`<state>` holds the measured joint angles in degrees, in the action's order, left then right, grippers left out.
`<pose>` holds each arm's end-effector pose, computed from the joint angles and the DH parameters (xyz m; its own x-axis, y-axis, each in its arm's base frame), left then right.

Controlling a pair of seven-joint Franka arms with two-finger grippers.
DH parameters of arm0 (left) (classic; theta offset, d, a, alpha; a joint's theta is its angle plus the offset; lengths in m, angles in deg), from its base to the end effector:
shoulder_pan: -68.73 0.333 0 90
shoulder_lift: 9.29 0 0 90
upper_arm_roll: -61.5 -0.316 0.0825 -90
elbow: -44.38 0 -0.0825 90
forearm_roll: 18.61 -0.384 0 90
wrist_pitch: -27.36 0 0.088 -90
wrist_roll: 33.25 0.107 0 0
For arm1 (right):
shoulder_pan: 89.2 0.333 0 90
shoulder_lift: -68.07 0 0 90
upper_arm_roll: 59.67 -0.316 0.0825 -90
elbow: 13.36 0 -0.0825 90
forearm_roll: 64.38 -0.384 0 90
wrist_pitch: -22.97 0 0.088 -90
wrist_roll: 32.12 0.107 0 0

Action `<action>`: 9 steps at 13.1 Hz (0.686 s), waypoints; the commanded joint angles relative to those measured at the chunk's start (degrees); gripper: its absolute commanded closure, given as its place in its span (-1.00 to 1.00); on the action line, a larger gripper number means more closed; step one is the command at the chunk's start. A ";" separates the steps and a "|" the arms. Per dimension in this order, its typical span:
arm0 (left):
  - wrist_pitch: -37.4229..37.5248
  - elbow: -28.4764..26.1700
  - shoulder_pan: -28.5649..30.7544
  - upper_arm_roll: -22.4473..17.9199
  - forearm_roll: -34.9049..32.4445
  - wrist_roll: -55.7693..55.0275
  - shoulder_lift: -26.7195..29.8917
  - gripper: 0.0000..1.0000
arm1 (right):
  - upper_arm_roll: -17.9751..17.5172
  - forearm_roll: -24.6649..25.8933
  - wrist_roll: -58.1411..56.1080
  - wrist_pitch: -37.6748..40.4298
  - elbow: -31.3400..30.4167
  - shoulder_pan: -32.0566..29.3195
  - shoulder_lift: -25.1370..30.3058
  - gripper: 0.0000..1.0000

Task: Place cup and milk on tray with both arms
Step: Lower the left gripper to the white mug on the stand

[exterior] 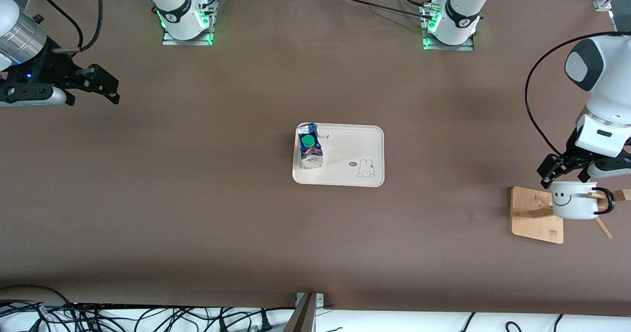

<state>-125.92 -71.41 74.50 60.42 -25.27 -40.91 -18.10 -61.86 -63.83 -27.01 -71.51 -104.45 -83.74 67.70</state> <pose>0.6173 0.0702 0.4307 0.8653 0.1323 0.4835 0.1697 -0.9849 -0.0342 0.5591 0.0741 0.6189 0.9976 0.0449 0.0533 0.0447 -0.9990 0.0046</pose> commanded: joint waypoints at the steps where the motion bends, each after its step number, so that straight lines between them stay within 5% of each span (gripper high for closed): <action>1: -5.52 -3.20 2.05 0.64 -0.19 0.98 -0.42 -1.00 | -0.53 0.86 -0.19 0.26 1.18 -0.80 -0.33 -1.00; 6: -6.06 -4.53 2.32 0.91 0.24 -0.42 0.36 -1.00 | -0.53 0.86 -0.19 0.26 1.18 -0.98 -0.33 -1.00; 9: -5.97 -10.05 2.32 1.96 0.24 -4.38 5.45 -1.00 | -0.62 0.77 -0.10 0.61 1.18 -0.89 -0.33 -1.00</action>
<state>-131.40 -75.92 76.37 61.30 -25.23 -43.78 -18.00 -61.83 -63.79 -27.01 -71.51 -104.38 -83.96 67.68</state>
